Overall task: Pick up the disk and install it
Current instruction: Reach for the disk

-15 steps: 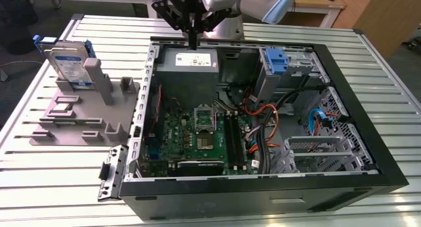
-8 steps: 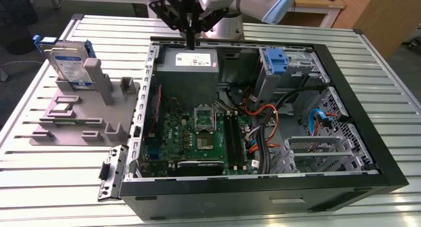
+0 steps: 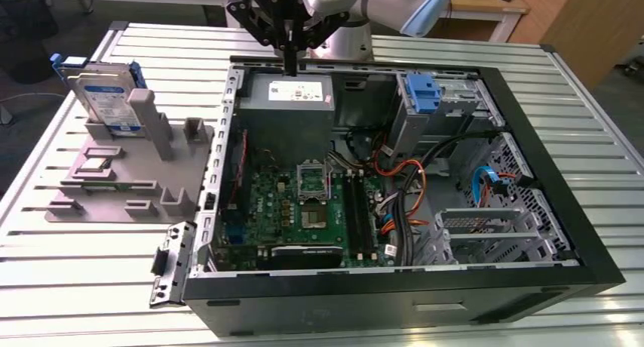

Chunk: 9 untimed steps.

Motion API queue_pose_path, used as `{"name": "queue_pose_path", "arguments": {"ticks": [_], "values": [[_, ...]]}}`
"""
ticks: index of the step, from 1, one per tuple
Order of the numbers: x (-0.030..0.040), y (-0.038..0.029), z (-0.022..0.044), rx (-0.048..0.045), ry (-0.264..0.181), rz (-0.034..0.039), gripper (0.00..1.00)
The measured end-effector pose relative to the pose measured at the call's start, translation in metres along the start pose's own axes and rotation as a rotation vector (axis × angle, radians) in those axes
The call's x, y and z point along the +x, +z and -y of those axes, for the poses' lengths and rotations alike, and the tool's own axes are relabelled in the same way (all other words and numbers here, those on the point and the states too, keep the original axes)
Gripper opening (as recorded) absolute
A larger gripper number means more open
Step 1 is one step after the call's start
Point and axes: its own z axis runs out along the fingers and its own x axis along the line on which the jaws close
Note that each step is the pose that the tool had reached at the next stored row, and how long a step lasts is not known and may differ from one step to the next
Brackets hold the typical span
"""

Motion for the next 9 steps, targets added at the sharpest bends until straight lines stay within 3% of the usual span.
{"name": "queue_pose_path", "arguments": {"ticks": [9], "values": [[0.0055, -0.0001, 0.0004, 0.0000, 0.000, 0.0002, 0.11]]}}
